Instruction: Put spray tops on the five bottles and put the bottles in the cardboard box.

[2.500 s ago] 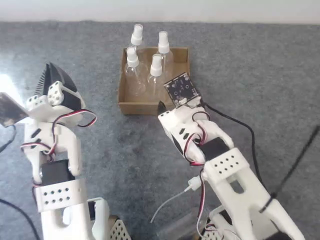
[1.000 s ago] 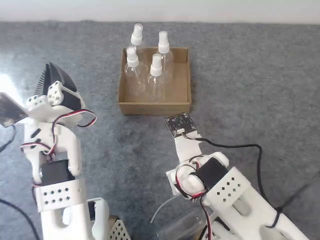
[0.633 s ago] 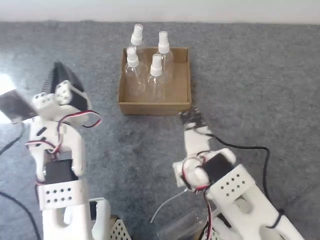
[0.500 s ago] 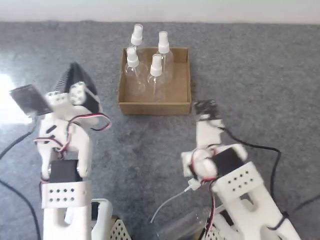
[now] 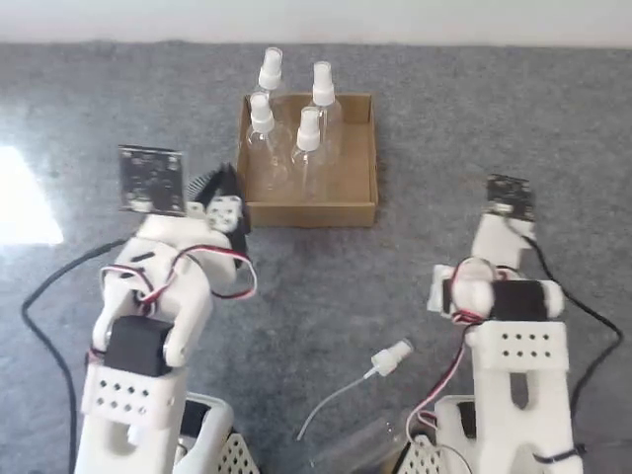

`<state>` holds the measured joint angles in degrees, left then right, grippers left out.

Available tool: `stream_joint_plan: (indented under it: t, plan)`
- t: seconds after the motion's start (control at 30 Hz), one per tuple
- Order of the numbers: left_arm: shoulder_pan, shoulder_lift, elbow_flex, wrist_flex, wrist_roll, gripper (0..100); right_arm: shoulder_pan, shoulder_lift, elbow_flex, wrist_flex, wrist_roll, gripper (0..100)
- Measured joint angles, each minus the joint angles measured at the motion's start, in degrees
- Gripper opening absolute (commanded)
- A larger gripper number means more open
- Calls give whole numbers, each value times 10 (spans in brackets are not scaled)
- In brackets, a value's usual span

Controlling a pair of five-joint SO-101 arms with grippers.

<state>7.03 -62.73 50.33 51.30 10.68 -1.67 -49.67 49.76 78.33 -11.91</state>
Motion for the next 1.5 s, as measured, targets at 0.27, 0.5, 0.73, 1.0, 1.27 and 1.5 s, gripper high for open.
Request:
stream_joint_plan:
  t: [0.27, 0.5, 0.73, 1.0, 1.27, 1.5]
  plan:
    - [110, 0, 0, 103, -80, 121, 109, 0, 0, -40, 0, 325]
    - [205, 0, 0, 205, -103, 174, 169, 0, 0, -48, 0, 325]
    - [295, 0, 18, 220, -120, 223, 179, 0, 0, -48, 0, 325]
    - [406, 0, 40, 220, -120, 246, 273, 0, 0, -82, 0, 203]
    - [493, 148, 40, 218, -120, 246, 337, 0, 0, -137, 2, 152]
    - [557, 269, 38, 194, -98, 247, 340, 0, 0, -137, 3, 152]
